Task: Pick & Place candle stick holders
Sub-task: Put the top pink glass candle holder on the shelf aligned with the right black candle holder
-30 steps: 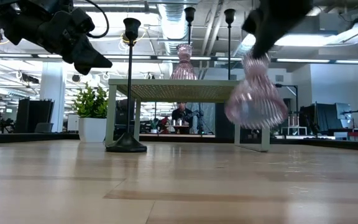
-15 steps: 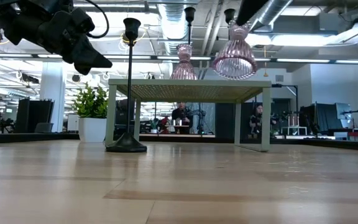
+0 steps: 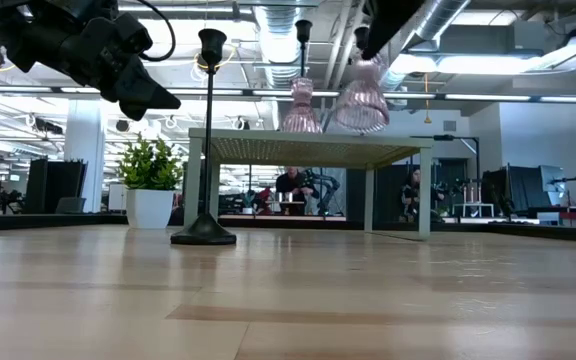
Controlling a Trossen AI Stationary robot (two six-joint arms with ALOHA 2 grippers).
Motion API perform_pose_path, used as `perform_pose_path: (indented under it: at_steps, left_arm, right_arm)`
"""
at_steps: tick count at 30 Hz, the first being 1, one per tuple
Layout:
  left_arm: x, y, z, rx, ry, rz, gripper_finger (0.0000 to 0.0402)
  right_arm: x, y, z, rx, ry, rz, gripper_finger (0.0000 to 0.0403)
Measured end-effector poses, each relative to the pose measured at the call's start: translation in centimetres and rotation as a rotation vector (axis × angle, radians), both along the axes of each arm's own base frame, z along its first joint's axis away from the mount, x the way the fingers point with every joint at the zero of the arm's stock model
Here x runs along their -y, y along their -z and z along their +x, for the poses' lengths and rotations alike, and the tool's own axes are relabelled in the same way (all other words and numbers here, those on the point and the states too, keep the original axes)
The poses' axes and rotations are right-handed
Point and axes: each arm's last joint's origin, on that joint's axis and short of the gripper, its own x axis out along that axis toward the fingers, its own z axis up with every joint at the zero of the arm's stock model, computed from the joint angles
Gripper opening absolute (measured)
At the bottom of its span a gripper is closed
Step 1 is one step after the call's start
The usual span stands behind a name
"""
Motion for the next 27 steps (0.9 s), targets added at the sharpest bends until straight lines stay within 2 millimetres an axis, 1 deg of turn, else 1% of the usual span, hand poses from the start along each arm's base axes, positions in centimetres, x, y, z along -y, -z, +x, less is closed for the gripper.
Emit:
perform_pose_path:
  at_steps: [3,6,9,12,19,24,27]
  left_arm:
    - [0.0,0.0,0.0,0.0,0.0,0.0,0.0012]
    - [0.0,0.0,0.0,0.0,0.0,0.0,0.0012]
    - [0.0,0.0,0.0,0.0,0.0,0.0,0.0012]
    - [0.0,0.0,0.0,0.0,0.0,0.0,0.0012]
    - [0.0,0.0,0.0,0.0,0.0,0.0,0.0012]
    - [0.0,0.0,0.0,0.0,0.0,0.0,0.0012]
    - [0.0,0.0,0.0,0.0,0.0,0.0,0.0012]
  right_arm:
    - [-0.4,-0.9,-0.2,0.014,-0.016,0.005,0.0]
    - [-0.8,-1.8,-0.3,0.033,-0.026,-0.025,0.0]
    - [-0.6,-2.2,-0.3,0.045,-0.017,-0.048,0.0]
    - [0.0,-2.1,-0.4,0.027,-0.001,-0.086,0.0]
    - [2.1,-2.1,-0.2,-0.003,0.033,-0.156,0.0]
    - [3.9,-2.0,-0.2,-0.01,0.086,-0.159,0.0]
    - [4.6,-2.0,-0.2,-0.019,0.089,-0.146,0.0]
